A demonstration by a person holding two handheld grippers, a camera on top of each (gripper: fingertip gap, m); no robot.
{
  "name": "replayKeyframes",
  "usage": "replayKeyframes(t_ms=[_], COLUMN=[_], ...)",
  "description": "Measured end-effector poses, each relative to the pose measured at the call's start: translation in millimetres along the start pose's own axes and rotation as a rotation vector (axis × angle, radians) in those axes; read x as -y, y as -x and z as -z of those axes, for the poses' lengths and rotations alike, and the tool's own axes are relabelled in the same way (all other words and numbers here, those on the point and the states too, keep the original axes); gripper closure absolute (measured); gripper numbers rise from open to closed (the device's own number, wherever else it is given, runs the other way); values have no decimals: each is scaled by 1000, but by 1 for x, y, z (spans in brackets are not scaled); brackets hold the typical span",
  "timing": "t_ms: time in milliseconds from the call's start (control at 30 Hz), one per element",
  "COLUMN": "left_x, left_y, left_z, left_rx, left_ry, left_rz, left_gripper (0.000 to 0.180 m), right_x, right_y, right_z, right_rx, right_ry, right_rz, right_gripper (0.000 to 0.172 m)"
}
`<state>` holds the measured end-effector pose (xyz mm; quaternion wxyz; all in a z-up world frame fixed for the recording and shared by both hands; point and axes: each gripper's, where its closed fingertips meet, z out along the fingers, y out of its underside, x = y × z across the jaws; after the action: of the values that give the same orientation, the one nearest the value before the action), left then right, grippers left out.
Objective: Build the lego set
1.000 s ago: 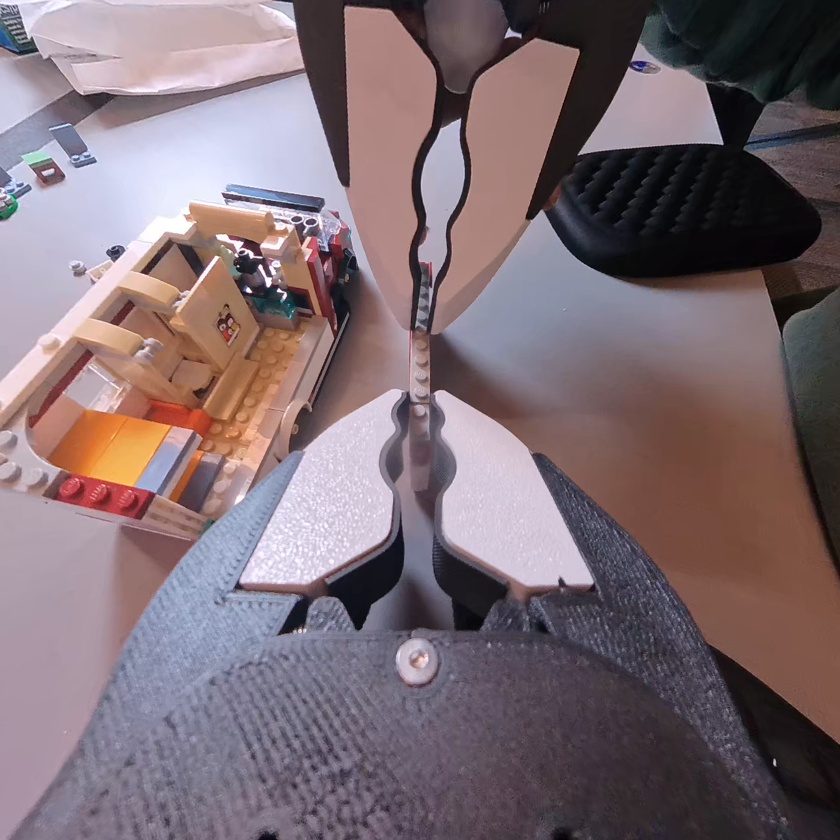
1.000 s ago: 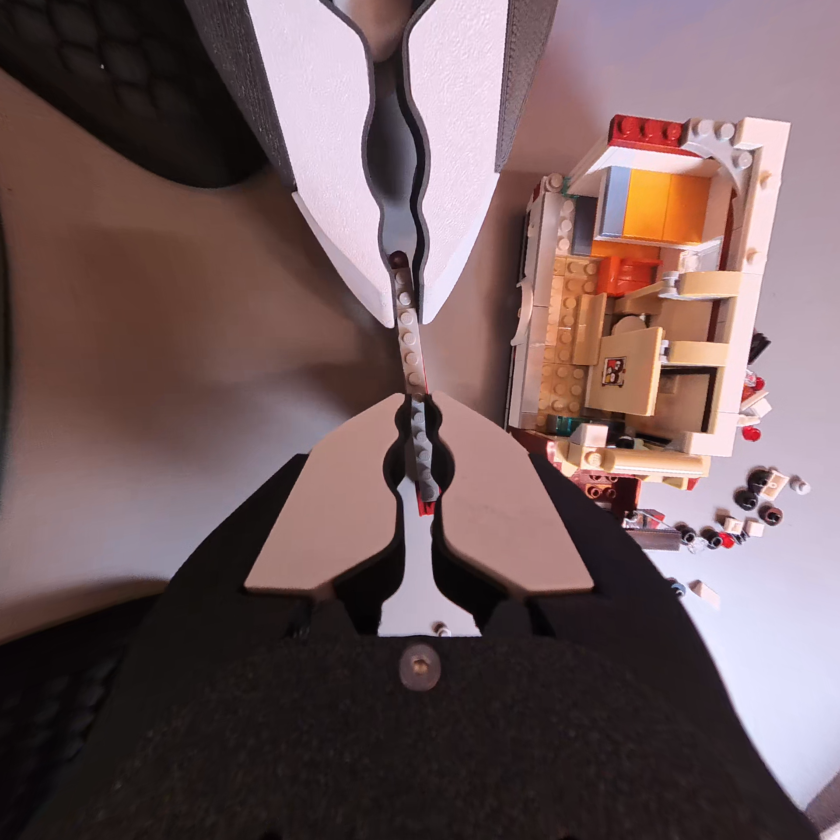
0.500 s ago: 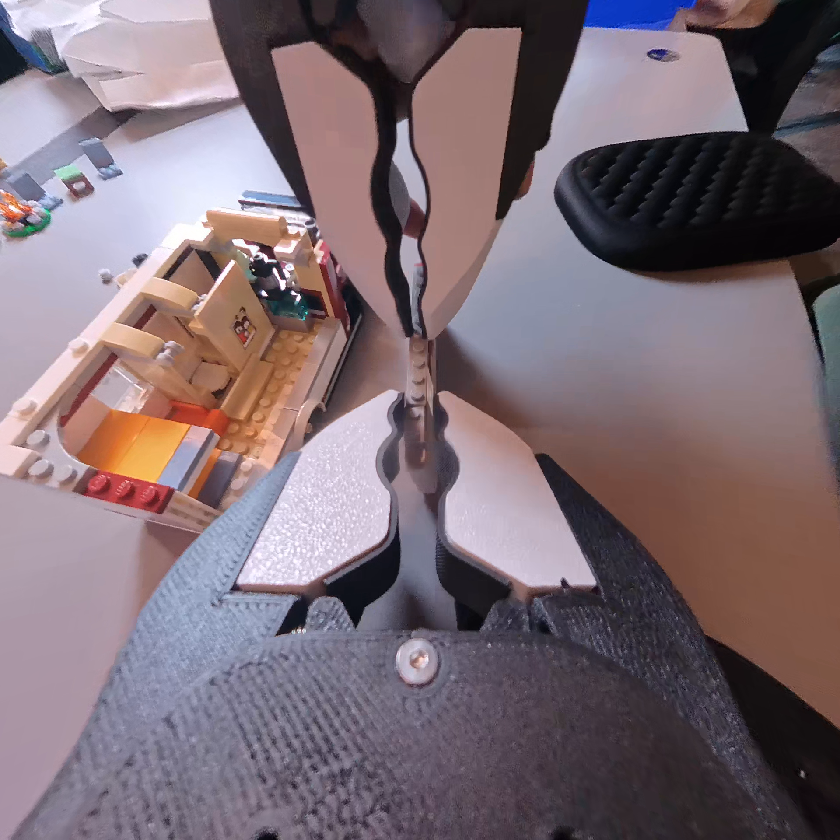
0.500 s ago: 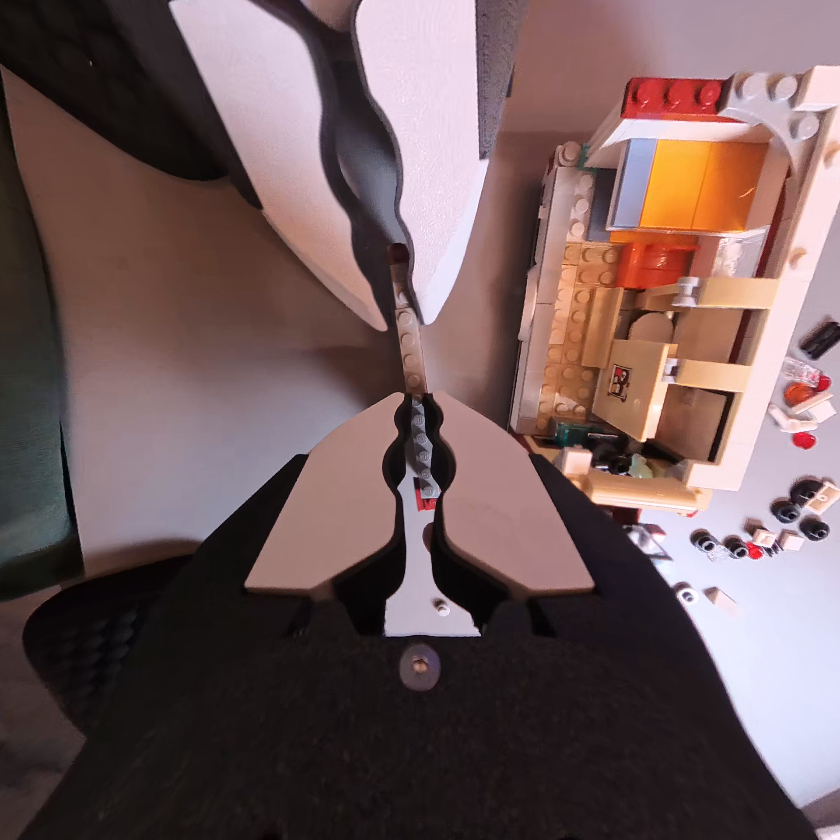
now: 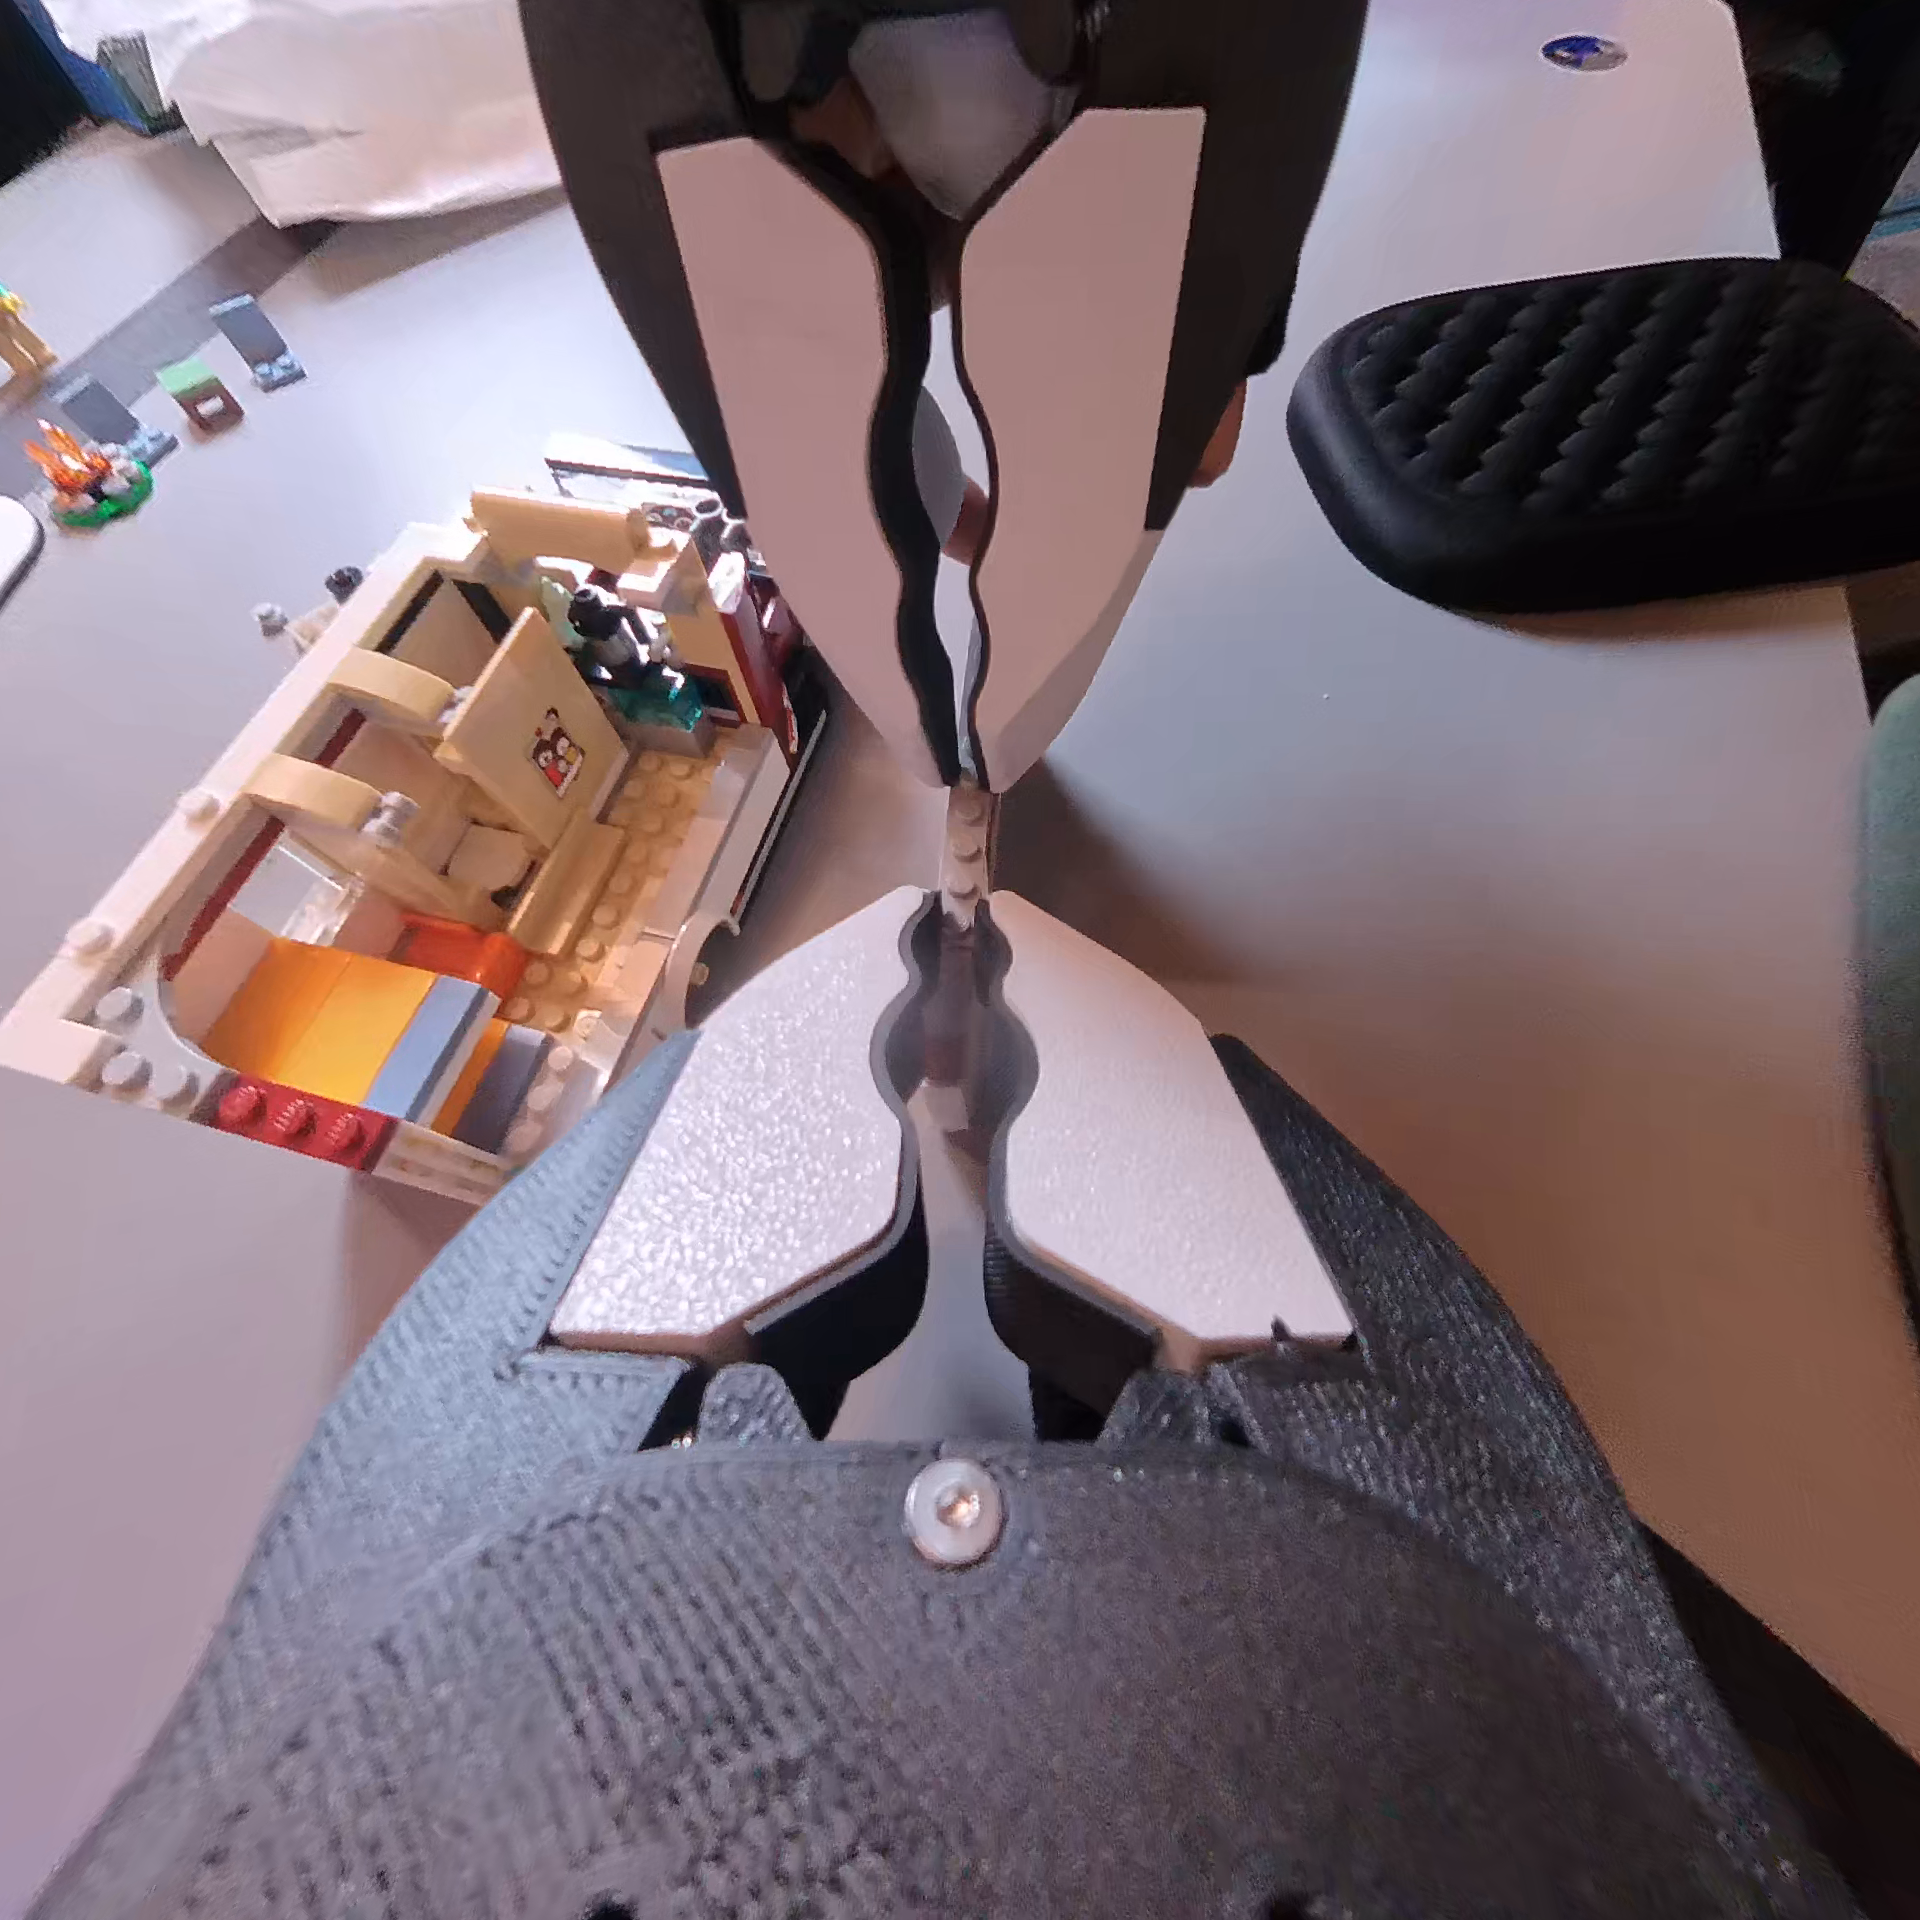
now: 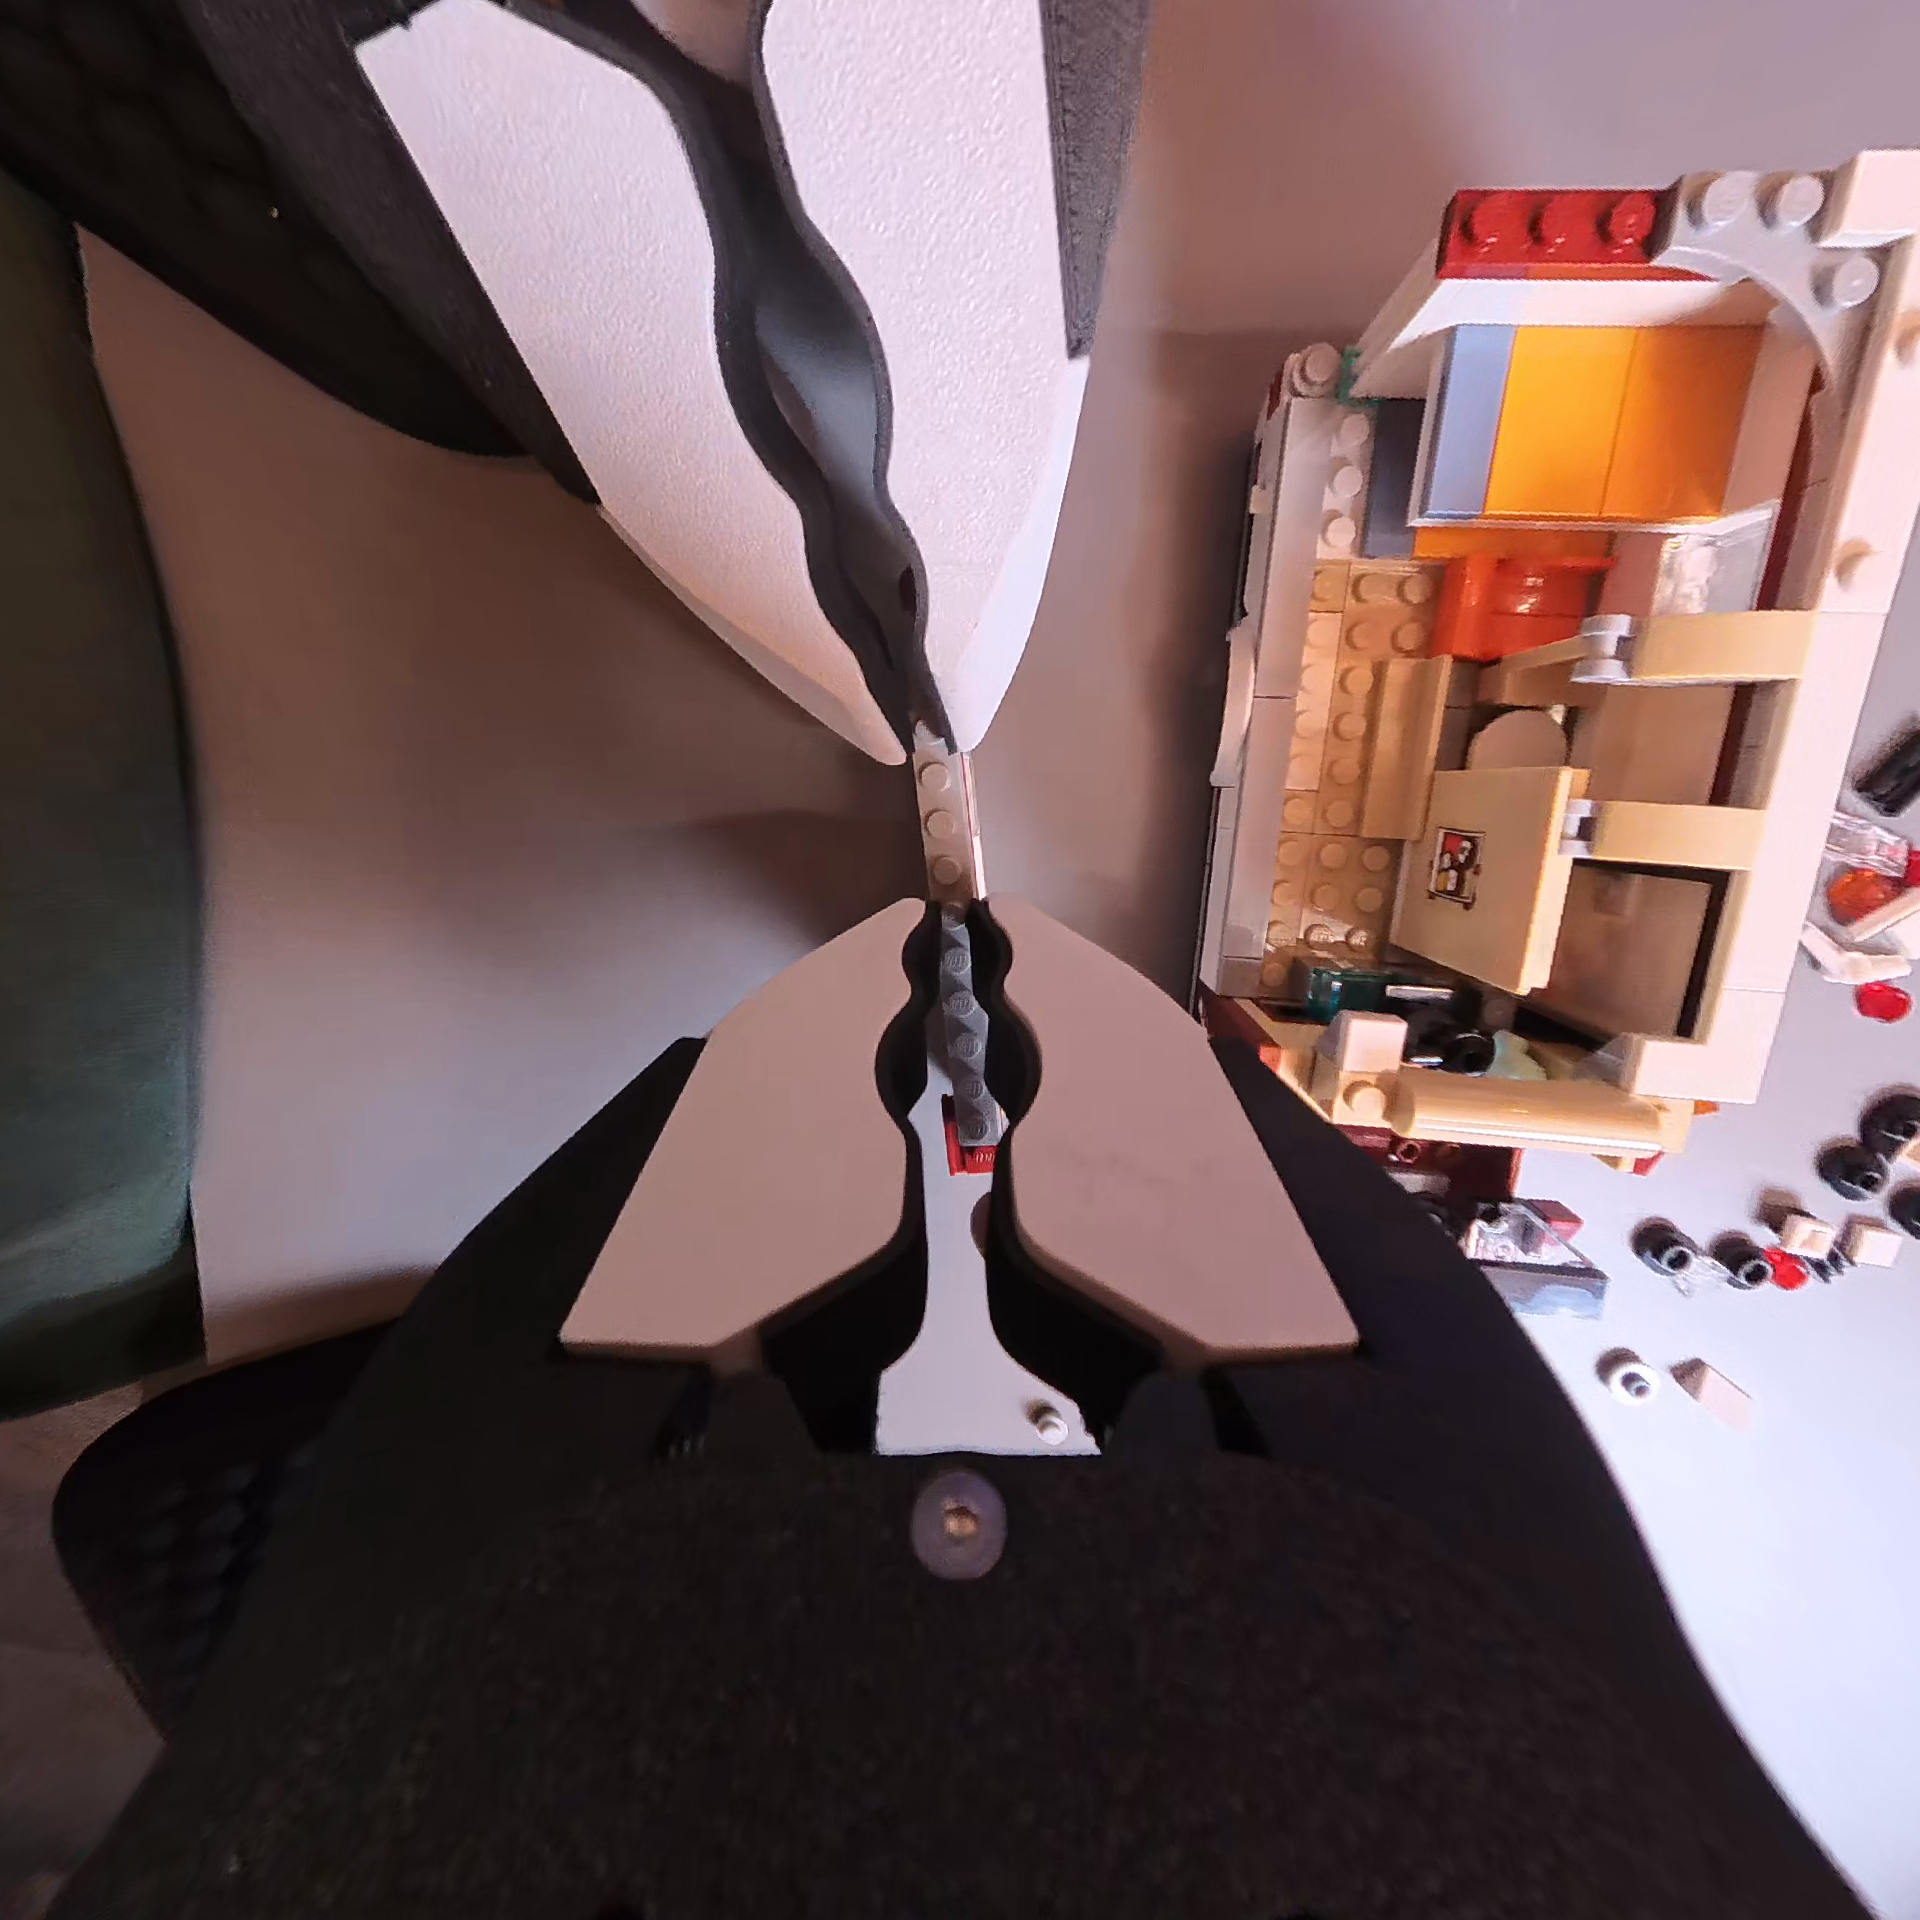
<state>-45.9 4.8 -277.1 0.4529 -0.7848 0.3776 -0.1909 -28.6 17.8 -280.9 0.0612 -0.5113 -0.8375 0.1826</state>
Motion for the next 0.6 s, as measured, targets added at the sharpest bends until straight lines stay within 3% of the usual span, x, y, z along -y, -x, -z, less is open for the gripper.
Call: replayKeyframes(t_ms=[333,467,600], left_x=[0,0,0], left_y=[0,-1,-1], left_z=[-1,-1,-1], left_rx=[-68,-74,-84], left_ry=[28,21,18], left_rz=[133,137,143], left_gripper=[173,173,173], right_x=[0,1,0], right_y=[1,1,1], right_z=[-1,1,4], right_rx=[57,-12,-108], right_ry=[8,-44,-58], right_rz=[-22,23,103], right_gripper=[167,167,154])
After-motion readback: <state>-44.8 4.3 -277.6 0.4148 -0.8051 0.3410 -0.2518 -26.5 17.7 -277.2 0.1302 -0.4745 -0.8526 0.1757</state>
